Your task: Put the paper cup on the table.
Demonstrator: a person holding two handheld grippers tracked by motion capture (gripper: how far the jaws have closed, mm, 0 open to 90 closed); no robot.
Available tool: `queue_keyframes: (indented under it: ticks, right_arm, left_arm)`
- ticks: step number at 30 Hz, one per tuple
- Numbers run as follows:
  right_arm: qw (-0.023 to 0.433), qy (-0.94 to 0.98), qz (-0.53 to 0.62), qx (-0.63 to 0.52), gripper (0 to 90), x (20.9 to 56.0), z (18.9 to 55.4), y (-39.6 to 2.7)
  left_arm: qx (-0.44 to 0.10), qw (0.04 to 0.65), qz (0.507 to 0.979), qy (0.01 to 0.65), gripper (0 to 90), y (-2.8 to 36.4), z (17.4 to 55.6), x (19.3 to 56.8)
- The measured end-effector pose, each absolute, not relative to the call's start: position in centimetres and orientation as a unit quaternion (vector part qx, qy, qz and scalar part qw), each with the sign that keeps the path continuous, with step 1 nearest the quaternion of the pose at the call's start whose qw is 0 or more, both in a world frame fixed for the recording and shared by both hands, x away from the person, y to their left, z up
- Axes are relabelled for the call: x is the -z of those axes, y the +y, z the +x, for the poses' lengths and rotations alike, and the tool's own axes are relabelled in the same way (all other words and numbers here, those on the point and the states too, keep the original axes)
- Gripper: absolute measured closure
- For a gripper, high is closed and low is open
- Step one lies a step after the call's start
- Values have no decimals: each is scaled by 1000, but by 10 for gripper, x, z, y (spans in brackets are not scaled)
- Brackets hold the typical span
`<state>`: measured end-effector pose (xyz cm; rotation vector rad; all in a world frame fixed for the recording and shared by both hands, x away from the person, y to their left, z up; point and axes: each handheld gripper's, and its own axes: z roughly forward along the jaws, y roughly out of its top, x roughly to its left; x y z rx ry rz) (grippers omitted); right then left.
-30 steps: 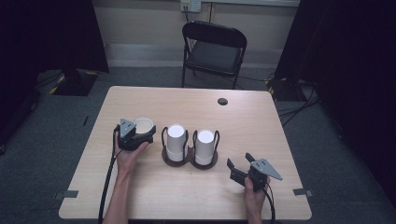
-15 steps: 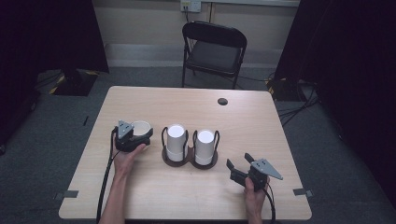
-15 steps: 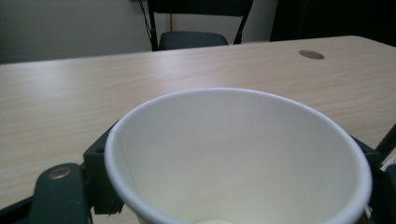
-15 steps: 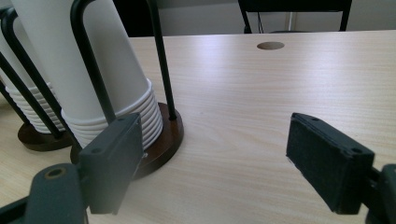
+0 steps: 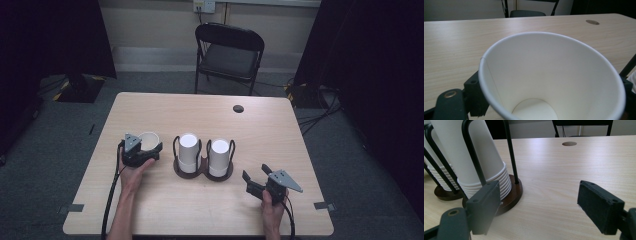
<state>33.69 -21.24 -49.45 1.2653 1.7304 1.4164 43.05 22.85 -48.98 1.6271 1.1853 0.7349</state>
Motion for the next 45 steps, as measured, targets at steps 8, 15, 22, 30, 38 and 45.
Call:
queue_keyframes:
  ticks: [8, 15, 22, 30, 38, 45]
  right_arm:
    - [281, 647, 472, -529, 182, 494, 337, -212]
    - [280, 648, 473, -528, 182, 494, 337, -212]
    - [279, 648, 474, -528, 182, 495, 338, -213]
    - [280, 647, 474, -528, 181, 495, 338, -213]
    - [280, 646, 474, -529, 181, 495, 337, -213]
    - [280, 644, 475, -530, 181, 495, 337, -213]
  left_arm:
    - [-304, 471, 674, 480, 154, 226, 429, 491]
    - [-317, 461, 673, 484, 154, 225, 426, 491]
    - [-317, 460, 667, 493, 154, 227, 421, 496]
    - [-329, 457, 662, 495, 155, 229, 412, 496]
    - [-332, 466, 650, 501, 154, 229, 400, 494]
    - [-333, 469, 643, 506, 155, 228, 387, 496]
